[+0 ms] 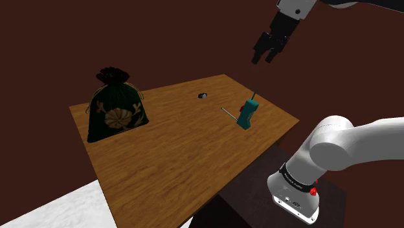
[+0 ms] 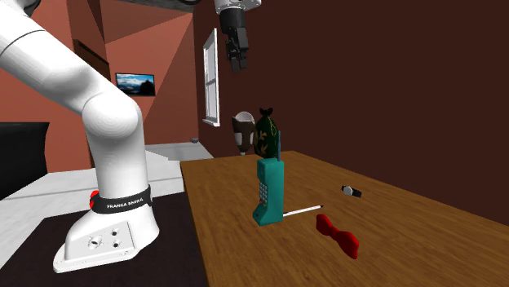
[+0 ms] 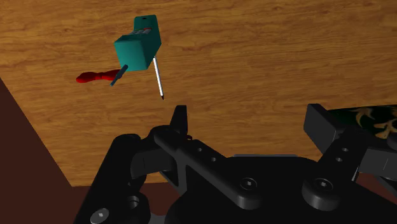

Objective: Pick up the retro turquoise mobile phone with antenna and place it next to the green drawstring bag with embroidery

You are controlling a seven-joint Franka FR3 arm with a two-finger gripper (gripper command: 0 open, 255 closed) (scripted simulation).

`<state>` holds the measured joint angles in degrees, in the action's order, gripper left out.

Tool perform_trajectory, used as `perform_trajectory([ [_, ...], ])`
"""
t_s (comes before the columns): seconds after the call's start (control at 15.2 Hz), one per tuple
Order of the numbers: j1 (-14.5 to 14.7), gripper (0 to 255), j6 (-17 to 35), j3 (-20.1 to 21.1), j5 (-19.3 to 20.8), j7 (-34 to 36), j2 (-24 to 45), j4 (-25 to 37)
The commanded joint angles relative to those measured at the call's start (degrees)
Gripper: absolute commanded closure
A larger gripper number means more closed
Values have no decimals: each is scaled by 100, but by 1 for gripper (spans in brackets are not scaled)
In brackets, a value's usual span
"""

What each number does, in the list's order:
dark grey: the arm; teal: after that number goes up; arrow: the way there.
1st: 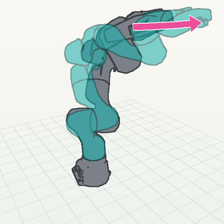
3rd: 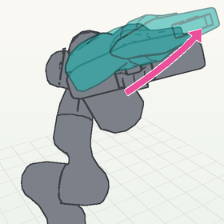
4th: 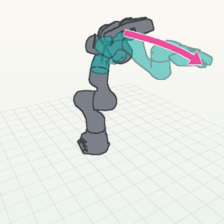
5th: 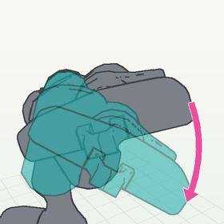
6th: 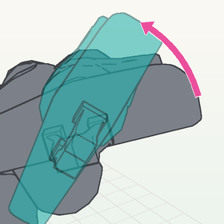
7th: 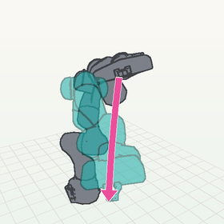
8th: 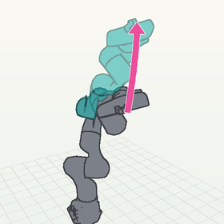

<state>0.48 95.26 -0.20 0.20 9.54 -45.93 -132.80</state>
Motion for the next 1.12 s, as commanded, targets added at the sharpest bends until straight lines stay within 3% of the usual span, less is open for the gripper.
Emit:
perform_trajectory([
  [0.0, 0, 0, 0, 0, 0, 0, 0, 0],
  [0.53, -230, 0, 1004, -570, 484, -673, -40, -1233],
  [1.06, -575, 0, 2207, -1241, 1078, -1342, 436, -2105],
])
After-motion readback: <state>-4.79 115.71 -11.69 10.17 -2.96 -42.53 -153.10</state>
